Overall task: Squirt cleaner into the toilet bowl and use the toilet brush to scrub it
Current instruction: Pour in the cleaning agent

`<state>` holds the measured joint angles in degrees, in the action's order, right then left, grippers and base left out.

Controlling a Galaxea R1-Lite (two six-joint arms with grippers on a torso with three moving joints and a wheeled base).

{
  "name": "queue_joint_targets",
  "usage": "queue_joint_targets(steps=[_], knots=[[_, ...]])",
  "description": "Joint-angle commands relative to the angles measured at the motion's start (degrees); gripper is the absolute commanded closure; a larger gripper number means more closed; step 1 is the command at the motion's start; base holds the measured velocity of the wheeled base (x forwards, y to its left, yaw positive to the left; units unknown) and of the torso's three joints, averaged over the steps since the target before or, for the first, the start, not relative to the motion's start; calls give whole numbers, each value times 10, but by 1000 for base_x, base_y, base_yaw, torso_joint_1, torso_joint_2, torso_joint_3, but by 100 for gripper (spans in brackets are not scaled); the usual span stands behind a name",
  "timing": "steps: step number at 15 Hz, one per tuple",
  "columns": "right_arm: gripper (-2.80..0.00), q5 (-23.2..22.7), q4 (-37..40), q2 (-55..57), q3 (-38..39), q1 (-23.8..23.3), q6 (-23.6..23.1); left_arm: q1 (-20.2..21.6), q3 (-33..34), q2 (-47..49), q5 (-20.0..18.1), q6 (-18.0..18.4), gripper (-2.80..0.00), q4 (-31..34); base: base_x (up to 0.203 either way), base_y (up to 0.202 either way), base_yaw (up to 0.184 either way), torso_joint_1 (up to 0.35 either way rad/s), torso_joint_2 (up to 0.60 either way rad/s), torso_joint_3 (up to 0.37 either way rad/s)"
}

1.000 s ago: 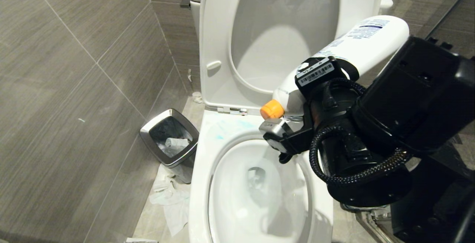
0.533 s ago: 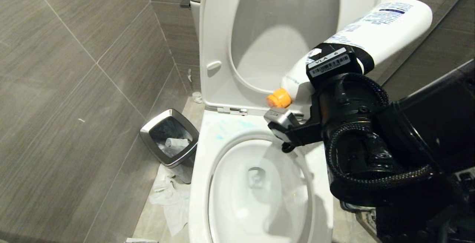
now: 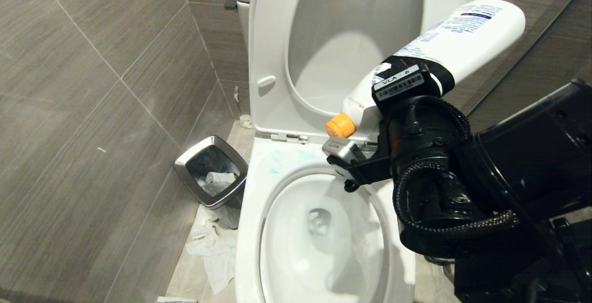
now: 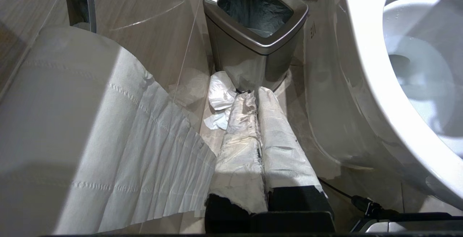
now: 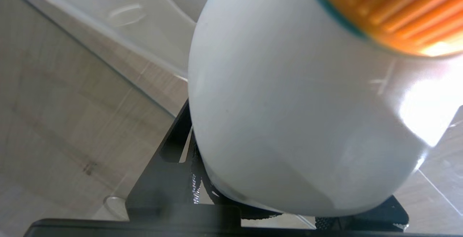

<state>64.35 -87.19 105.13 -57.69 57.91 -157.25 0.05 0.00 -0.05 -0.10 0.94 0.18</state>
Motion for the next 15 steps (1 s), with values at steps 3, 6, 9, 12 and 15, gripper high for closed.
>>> queue_joint_targets(steps=[3, 6, 9, 12, 15], knots=[[0, -21, -5, 6, -1, -2, -9, 0, 1, 0, 0, 0, 0, 0, 0, 0, 0, 0, 0, 0], [0, -22, -5, 6, -2, -4, -9, 0, 1, 0, 0, 0, 0, 1, 0, 0, 0, 0, 0, 0], [0, -27, -5, 2, -1, -4, -9, 0, 1, 0, 0, -1, 0, 0, 0, 0, 0, 0, 0, 0], [0, -60, -5, -2, -2, -4, -9, 0, 1, 0, -1, 0, 0, 0, 0, 0, 0, 0, 0, 0], [0, -99, -5, -4, -14, -4, -9, 0, 1, 0, 0, 0, 0, 0, 0, 0, 0, 0, 0, 0]])
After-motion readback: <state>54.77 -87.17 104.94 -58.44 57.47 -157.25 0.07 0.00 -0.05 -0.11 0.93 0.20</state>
